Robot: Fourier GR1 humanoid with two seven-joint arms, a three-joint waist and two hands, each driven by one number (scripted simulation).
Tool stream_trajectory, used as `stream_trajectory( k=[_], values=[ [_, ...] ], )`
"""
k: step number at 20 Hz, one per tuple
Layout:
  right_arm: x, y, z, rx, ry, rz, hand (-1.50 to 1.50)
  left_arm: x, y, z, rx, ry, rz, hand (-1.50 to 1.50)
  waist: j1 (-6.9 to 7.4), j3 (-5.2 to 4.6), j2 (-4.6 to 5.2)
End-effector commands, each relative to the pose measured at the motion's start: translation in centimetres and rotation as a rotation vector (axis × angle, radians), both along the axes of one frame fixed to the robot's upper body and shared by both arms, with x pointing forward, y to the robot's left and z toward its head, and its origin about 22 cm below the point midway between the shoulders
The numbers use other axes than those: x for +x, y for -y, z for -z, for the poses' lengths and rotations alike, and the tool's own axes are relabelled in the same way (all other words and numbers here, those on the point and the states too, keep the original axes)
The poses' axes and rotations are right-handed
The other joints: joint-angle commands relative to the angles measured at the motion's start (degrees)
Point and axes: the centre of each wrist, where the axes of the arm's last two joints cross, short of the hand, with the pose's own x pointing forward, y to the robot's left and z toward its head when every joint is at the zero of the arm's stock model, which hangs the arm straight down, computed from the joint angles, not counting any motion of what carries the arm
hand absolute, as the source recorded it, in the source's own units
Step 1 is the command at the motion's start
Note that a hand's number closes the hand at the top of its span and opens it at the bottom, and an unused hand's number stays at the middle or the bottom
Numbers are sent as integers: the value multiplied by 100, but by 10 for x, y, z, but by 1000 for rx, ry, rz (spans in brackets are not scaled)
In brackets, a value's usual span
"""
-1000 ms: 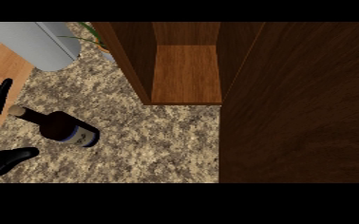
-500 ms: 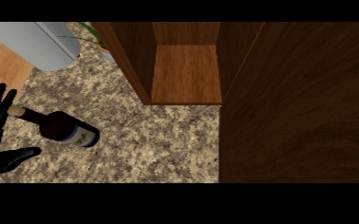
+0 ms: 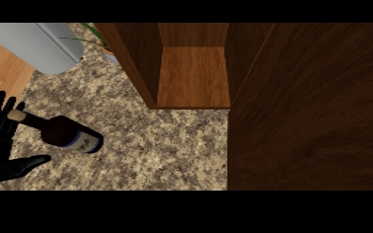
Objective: Pick up the wine, place it into the cabinet and close the cabinet
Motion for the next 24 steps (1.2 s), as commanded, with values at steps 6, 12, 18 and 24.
stream_trajectory(
  k=[6, 12, 18, 24],
  values=[
    [-9, -12, -4, -12, 10, 4, -150, -2, -21, 45, -10, -24, 12, -150, -11, -2, 2],
    [-2, -9, 1, -4, 0, 16, -150, 9, -16, 45, -13, -46, 32, -150, 0, 1, 0],
    [-19, 2, -10, -7, 8, 8, -150, 6, -10, 88, -32, -87, 27, -150, -21, 1, -1],
    [-9, 5, 5, -18, 14, -3, -150, 23, -3, 117, -36, -112, 56, -150, -34, -1, 5]
  ],
)
